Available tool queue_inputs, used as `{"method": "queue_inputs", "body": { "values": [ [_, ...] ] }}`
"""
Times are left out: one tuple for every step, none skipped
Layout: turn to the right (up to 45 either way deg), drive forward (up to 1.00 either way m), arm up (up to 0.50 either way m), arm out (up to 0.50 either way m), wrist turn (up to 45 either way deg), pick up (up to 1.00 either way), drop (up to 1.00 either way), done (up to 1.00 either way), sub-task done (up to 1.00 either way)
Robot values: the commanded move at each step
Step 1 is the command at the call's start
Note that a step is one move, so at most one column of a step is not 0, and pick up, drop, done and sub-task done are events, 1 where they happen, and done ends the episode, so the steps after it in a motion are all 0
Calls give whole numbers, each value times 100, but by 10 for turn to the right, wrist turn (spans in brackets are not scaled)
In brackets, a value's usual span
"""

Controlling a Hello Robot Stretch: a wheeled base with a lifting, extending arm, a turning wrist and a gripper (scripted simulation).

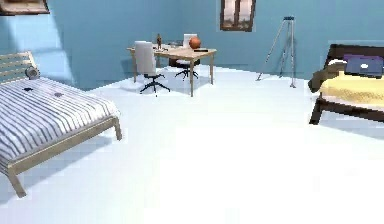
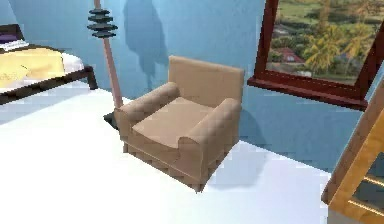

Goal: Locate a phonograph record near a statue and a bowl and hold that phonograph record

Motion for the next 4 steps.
{"method": "queue_inputs", "body": {
  "values": [
    [0,20,0,0,0,0,0,0,0],
    [-60,0,0,0,0,0,0,0,0],
    [0,100,0,0,0,0,0,0,0],
    [0,100,0,0,0,0,0,0,0]
  ]
}}
